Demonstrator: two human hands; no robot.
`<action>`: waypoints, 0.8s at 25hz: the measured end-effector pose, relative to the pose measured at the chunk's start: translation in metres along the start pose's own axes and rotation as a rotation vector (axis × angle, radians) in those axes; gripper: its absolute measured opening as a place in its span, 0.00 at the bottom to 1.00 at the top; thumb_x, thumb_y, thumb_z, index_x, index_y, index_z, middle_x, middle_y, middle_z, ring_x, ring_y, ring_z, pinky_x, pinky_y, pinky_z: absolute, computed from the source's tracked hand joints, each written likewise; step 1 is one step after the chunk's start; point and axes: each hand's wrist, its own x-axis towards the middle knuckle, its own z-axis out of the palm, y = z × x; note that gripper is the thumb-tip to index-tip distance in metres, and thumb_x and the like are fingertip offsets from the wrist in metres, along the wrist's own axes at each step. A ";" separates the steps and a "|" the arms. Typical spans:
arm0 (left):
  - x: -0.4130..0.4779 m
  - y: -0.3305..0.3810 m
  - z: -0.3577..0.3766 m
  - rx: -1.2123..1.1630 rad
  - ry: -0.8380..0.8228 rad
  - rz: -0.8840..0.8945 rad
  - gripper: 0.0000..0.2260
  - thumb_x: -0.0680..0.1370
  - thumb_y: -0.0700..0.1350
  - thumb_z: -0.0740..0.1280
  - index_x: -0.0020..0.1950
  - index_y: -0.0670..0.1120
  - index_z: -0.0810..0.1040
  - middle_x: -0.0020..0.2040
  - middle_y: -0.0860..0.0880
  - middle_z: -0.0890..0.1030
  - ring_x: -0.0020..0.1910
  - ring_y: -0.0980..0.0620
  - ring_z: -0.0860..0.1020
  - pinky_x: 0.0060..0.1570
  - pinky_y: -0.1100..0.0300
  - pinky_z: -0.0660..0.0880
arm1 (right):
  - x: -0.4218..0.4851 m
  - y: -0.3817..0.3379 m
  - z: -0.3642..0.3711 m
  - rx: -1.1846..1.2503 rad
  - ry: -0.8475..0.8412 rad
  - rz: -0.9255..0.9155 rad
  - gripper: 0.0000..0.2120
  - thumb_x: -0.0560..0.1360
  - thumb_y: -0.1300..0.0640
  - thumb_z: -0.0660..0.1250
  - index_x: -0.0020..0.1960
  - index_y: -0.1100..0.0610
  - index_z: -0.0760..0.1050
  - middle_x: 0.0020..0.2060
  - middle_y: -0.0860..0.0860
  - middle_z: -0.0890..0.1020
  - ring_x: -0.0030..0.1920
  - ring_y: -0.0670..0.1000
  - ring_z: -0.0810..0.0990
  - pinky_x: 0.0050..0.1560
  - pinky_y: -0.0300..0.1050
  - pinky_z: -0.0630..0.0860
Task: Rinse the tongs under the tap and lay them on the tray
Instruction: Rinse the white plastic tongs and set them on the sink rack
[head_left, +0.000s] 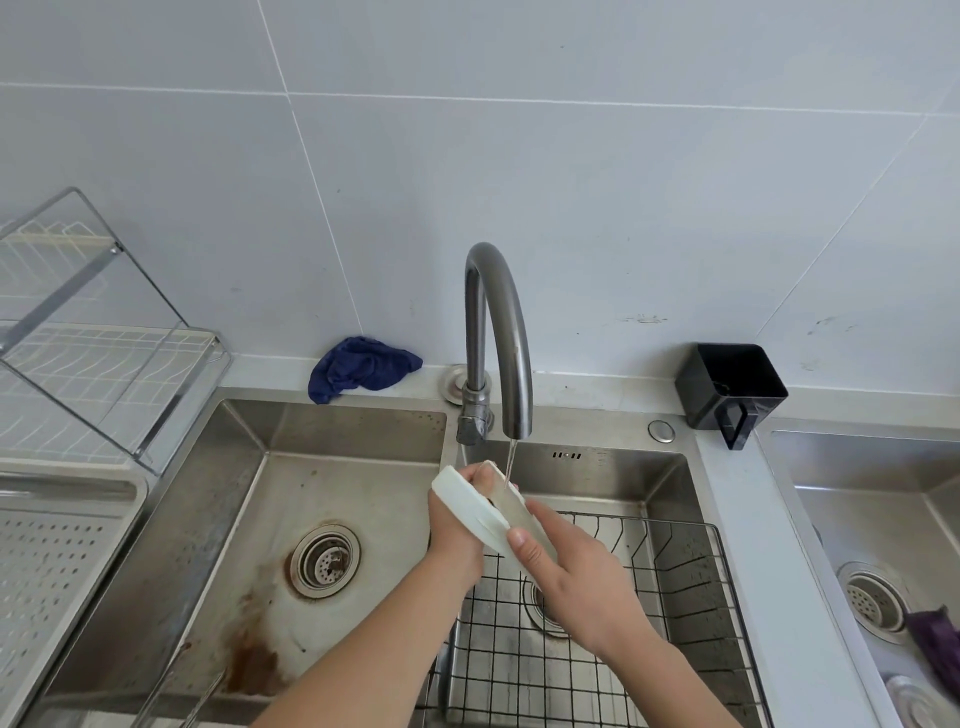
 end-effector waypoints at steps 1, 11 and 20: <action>0.003 -0.002 0.000 -0.086 0.009 -0.055 0.08 0.79 0.43 0.68 0.42 0.40 0.78 0.40 0.37 0.83 0.32 0.44 0.79 0.32 0.58 0.78 | 0.000 -0.002 0.002 -0.031 -0.002 -0.002 0.45 0.68 0.18 0.40 0.76 0.39 0.64 0.54 0.42 0.82 0.52 0.46 0.80 0.51 0.45 0.76; 0.001 -0.011 -0.003 -0.043 0.025 -0.132 0.03 0.76 0.39 0.73 0.47 0.41 0.81 0.39 0.40 0.85 0.35 0.42 0.82 0.32 0.56 0.78 | -0.004 0.004 0.010 0.444 -0.040 0.253 0.13 0.81 0.36 0.58 0.58 0.37 0.78 0.36 0.44 0.84 0.32 0.46 0.80 0.32 0.43 0.75; -0.038 0.014 -0.046 -0.324 -0.162 -0.233 0.36 0.76 0.72 0.52 0.65 0.46 0.78 0.61 0.40 0.84 0.61 0.42 0.82 0.64 0.42 0.74 | 0.056 0.007 0.043 0.554 0.070 0.341 0.06 0.78 0.63 0.61 0.49 0.56 0.76 0.31 0.49 0.82 0.24 0.47 0.79 0.26 0.42 0.77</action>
